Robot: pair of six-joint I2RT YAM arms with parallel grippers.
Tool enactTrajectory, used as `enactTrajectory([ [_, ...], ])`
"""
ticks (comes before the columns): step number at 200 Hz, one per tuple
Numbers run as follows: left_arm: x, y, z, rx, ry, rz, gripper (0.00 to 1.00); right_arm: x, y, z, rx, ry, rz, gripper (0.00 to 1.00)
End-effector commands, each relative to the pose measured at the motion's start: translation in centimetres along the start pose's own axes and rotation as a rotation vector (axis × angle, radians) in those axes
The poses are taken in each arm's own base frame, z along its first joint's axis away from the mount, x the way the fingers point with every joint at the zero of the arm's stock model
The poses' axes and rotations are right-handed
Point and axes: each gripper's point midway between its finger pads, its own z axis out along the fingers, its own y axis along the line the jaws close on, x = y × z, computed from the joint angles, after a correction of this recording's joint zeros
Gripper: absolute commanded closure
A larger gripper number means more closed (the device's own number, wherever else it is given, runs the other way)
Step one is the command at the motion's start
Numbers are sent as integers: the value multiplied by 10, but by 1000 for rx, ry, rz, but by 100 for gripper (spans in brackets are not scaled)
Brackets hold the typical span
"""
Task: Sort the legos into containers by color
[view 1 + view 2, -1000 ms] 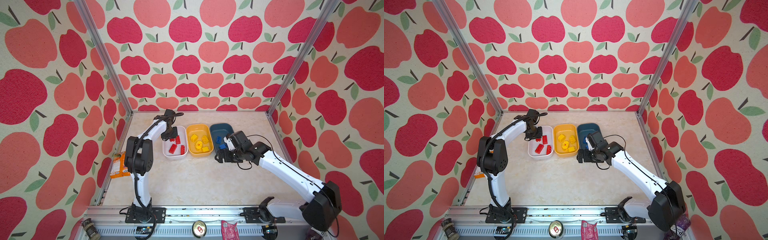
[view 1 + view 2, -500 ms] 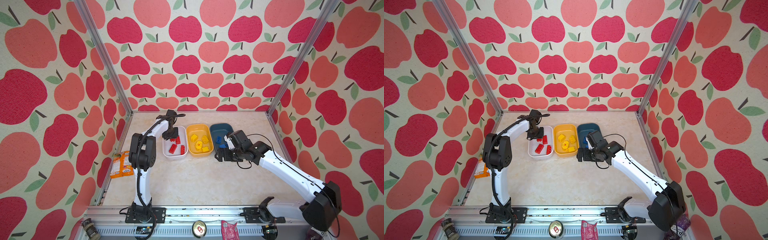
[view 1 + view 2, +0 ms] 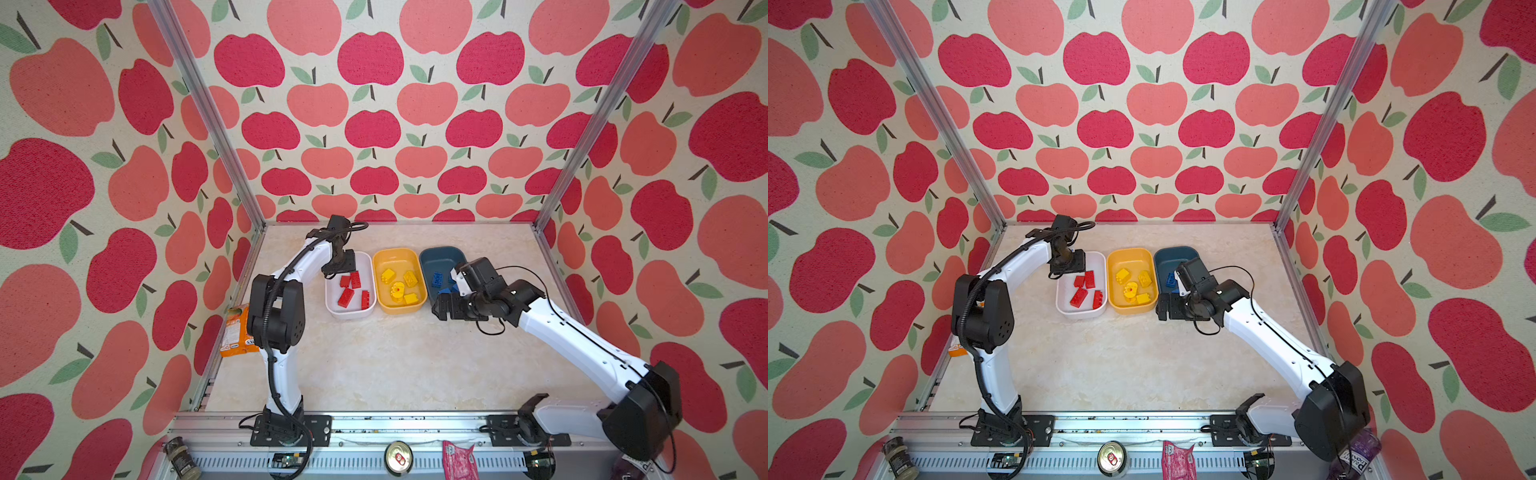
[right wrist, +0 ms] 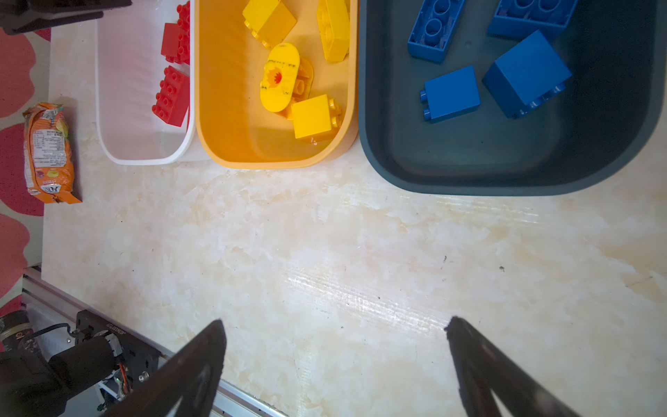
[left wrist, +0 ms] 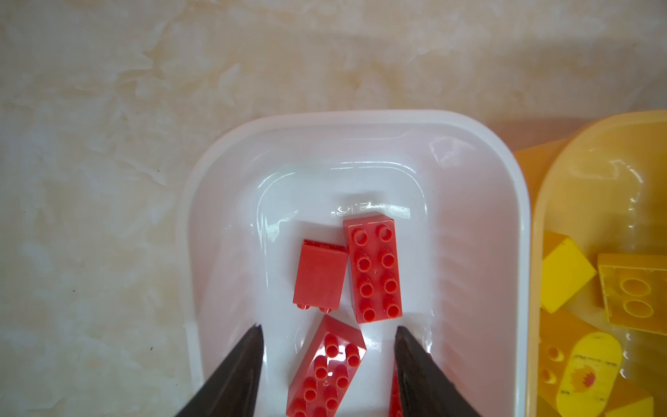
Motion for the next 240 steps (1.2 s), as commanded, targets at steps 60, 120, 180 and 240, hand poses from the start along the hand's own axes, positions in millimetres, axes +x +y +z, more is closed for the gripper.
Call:
enactTrajectory([
  [60,17,-9,-71,46,-238,0,32,-32,-39,-15,59,-105,-62,1],
  [120,51,22,-88,14,-342,-16,22,-59,-80,-5,135,-183,-94,1],
  [180,64,58,-80,-34,-452,-30,9,-83,-133,6,243,-296,-130,1],
  [240,58,94,-69,-83,-594,-24,8,-88,-192,22,349,-442,-145,1],
])
